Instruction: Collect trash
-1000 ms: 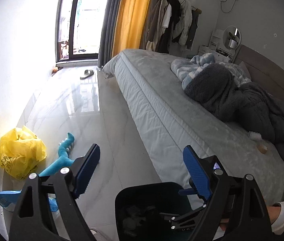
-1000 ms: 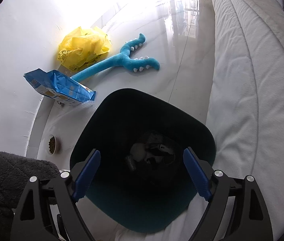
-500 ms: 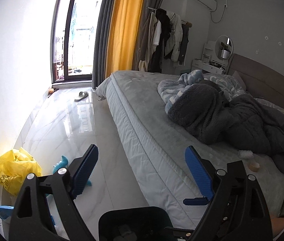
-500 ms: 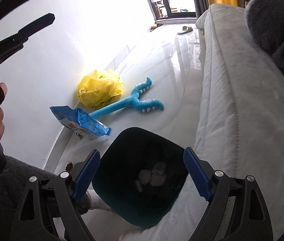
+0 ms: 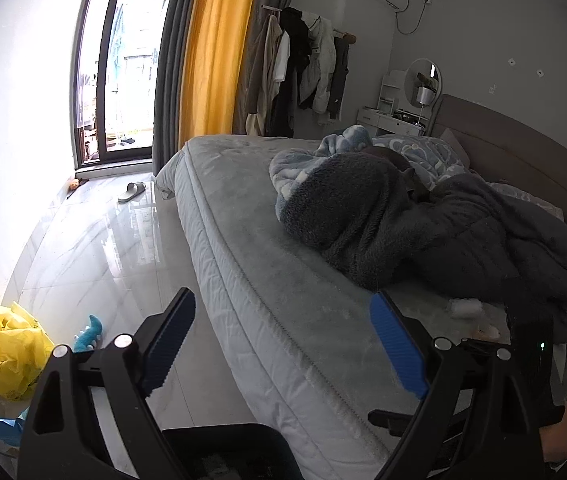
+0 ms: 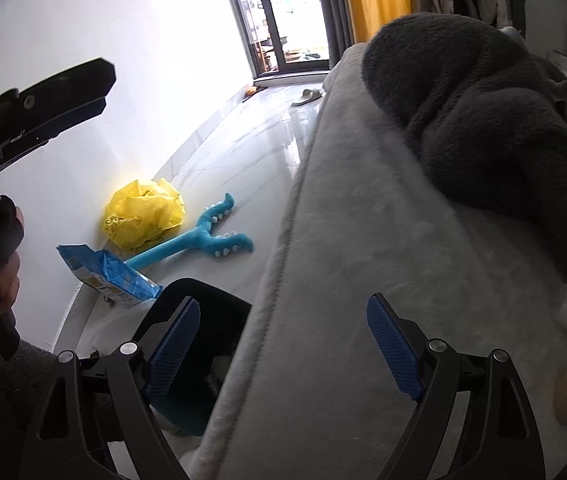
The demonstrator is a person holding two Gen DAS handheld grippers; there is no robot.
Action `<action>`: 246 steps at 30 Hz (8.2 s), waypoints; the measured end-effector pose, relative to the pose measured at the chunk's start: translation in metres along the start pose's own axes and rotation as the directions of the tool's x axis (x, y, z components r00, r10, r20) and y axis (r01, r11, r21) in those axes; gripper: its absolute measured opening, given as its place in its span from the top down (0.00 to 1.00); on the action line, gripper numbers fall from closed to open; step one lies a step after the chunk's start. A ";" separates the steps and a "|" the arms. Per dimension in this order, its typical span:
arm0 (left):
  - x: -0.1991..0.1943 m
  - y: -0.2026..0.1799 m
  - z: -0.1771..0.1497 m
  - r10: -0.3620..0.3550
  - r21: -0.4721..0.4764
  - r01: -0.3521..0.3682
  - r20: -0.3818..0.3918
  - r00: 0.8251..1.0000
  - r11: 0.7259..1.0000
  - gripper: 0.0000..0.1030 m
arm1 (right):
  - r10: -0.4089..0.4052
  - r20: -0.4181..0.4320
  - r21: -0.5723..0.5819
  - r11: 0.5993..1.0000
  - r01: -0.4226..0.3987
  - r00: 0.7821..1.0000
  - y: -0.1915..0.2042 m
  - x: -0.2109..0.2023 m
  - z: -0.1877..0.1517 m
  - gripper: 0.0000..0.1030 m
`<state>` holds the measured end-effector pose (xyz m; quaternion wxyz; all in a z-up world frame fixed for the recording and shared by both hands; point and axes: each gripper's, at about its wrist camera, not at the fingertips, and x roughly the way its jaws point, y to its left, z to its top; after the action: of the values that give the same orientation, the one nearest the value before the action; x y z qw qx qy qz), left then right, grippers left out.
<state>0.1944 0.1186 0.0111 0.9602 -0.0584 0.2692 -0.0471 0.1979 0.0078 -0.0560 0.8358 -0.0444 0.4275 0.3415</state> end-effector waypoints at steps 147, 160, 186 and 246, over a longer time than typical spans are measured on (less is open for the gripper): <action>0.024 -0.098 -0.104 -0.133 0.119 0.169 -0.262 0.956 0.979 0.36 | -0.215 0.155 0.313 0.936 0.159 0.964 -0.048 -0.149 -0.119 0.55; 0.020 -0.001 -0.126 0.031 0.061 -0.012 -0.326 0.945 0.998 0.36 | -0.101 0.142 0.188 0.979 0.073 0.985 0.014 -0.089 -0.082 0.55; 0.043 0.110 -0.206 0.039 -0.063 -0.107 -0.662 0.749 0.992 0.24 | 0.057 -0.010 0.048 0.997 -0.056 0.998 0.103 0.040 -0.041 0.55; -0.147 0.038 -0.084 0.115 0.016 -0.115 0.006 0.993 0.993 0.06 | -0.222 0.187 0.051 0.975 0.217 0.957 0.123 -0.086 -0.061 0.11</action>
<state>0.0274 0.1670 0.0100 0.9624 -0.0351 0.2692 0.0061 0.0469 0.0342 -0.0037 0.9063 -0.0462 0.3427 0.2429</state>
